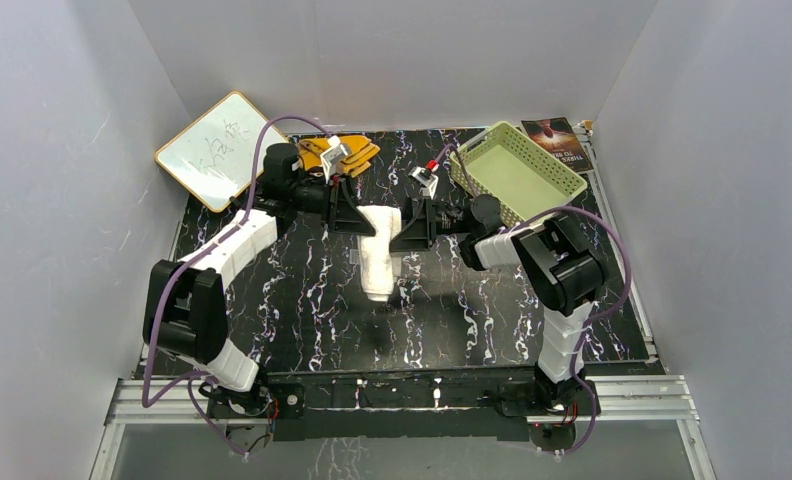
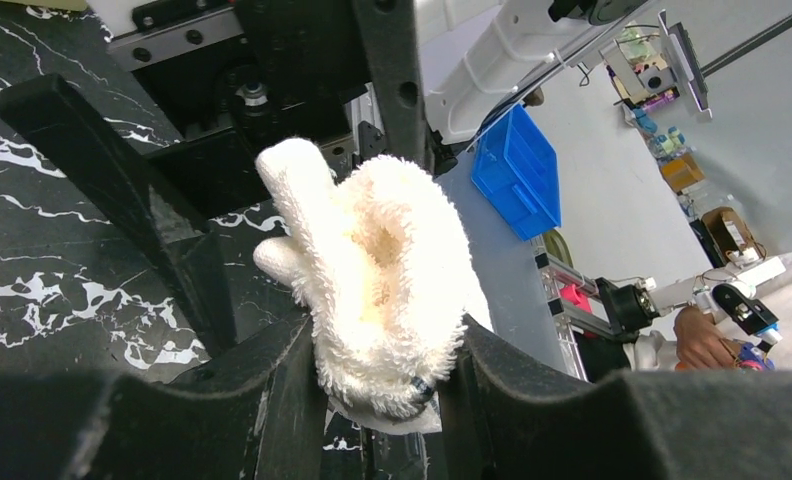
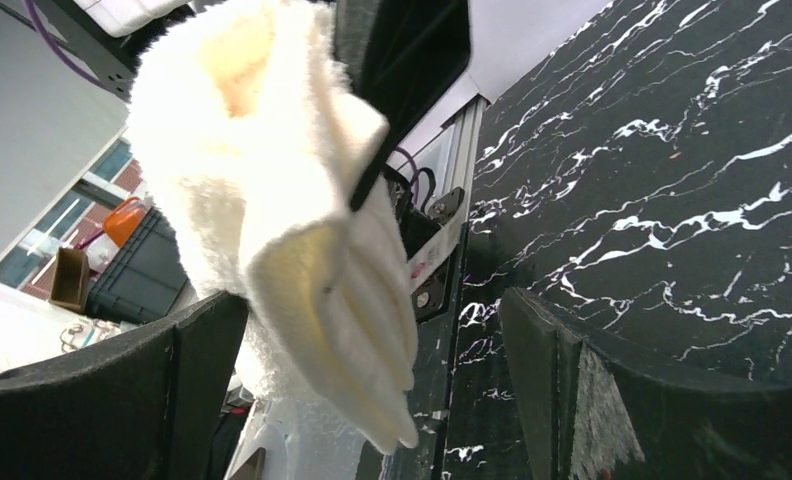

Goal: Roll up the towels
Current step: Place the towel in the bin.

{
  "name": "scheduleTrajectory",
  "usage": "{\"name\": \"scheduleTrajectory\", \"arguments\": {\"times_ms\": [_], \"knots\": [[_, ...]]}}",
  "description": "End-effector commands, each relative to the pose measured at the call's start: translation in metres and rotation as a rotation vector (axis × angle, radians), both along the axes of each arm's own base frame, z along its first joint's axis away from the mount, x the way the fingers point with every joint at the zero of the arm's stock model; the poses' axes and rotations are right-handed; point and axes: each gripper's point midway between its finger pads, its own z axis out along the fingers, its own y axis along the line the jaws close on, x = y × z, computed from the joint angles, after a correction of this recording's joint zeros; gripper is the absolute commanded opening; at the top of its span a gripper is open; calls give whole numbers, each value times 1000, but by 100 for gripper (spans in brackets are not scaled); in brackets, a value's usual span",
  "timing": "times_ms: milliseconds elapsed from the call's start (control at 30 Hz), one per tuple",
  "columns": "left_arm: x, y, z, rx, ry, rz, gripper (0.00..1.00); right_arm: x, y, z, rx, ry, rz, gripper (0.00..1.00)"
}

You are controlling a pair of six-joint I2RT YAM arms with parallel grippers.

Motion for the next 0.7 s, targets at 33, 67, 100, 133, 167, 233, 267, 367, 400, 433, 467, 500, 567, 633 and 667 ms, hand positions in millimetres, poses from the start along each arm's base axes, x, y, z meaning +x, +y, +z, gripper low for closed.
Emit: {"name": "scheduleTrajectory", "arguments": {"times_ms": [33, 67, 100, 133, 167, 233, 267, 367, 400, 433, 467, 500, 567, 633, 667], "knots": [[6, 0, 6, -7, -81, 5, 34, -32, -8, 59, 196, -384, 25, 98], [5, 0, 4, -2, -77, 4, 34, -34, -9, 58, 192, -380, 26, 98], [6, 1, 3, 3, -77, 5, 34, -35, -10, 57, 188, -375, 27, 98], [7, 2, 1, 9, -80, 9, 34, -37, -11, 57, 187, -373, 29, 98], [7, 2, -1, 15, -78, 11, 34, -38, -11, 57, 186, -371, 29, 98], [10, 3, -5, 27, -88, 21, 34, -38, -11, 56, 181, -356, 28, 99], [12, 3, -7, 40, -87, 33, 34, -38, -11, 56, 177, -349, 30, 98], [29, 4, -20, 121, -103, 114, 34, -40, -3, 54, 162, -338, 51, 98], [34, 5, -25, 154, -105, 145, 34, -39, 0, 54, 154, -336, 49, 98], [43, 6, -31, 196, -114, 193, 33, -37, 4, 52, 140, -330, 42, 98], [49, 7, -35, 222, -122, 231, 33, -33, 10, 50, 119, -320, 27, 98], [56, 9, -38, 248, -130, 272, 33, -26, 15, 46, 87, -299, 5, 94], [63, 13, -42, 278, -150, 324, 31, -9, 27, 26, -20, -285, -43, 84], [67, 16, -45, 308, -163, 364, 30, 2, 31, 25, -73, -327, -104, 80], [68, 18, -46, 318, -172, 375, 30, 7, 31, 15, -131, -295, -123, 78]]}}
